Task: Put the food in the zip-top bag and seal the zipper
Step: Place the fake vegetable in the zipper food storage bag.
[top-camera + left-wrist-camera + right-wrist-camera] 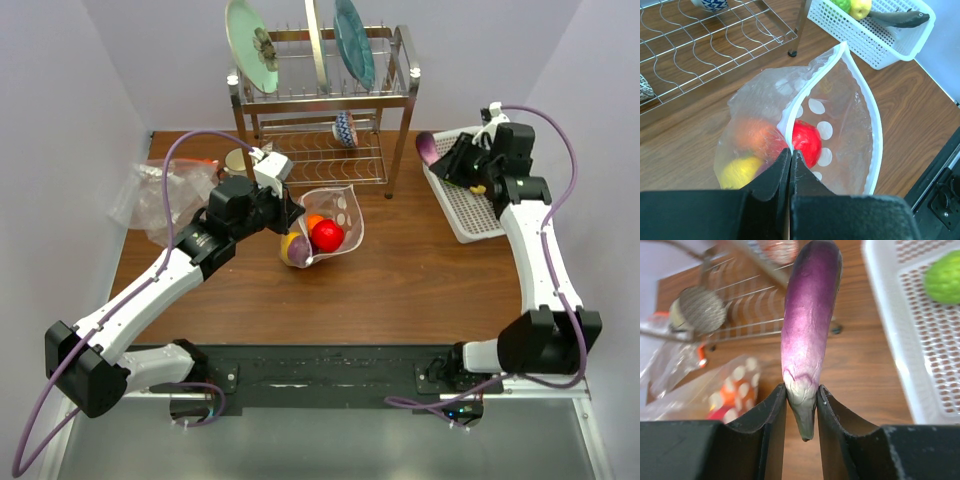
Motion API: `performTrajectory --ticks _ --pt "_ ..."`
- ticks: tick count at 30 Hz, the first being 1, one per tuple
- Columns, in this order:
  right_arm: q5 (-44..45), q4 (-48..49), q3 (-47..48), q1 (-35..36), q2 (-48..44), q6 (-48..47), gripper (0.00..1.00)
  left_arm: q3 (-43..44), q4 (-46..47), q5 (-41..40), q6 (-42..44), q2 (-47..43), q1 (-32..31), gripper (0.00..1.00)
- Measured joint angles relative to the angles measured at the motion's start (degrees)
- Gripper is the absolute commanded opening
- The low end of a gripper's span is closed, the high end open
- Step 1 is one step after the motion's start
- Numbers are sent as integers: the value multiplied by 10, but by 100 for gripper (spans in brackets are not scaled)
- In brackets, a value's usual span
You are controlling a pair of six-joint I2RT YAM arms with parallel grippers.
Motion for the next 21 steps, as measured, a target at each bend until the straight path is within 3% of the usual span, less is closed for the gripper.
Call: performTrajectory --ticks 21 --pt "-355 99 -140 71 -209 104 27 0 0 3 0 0 0 0"
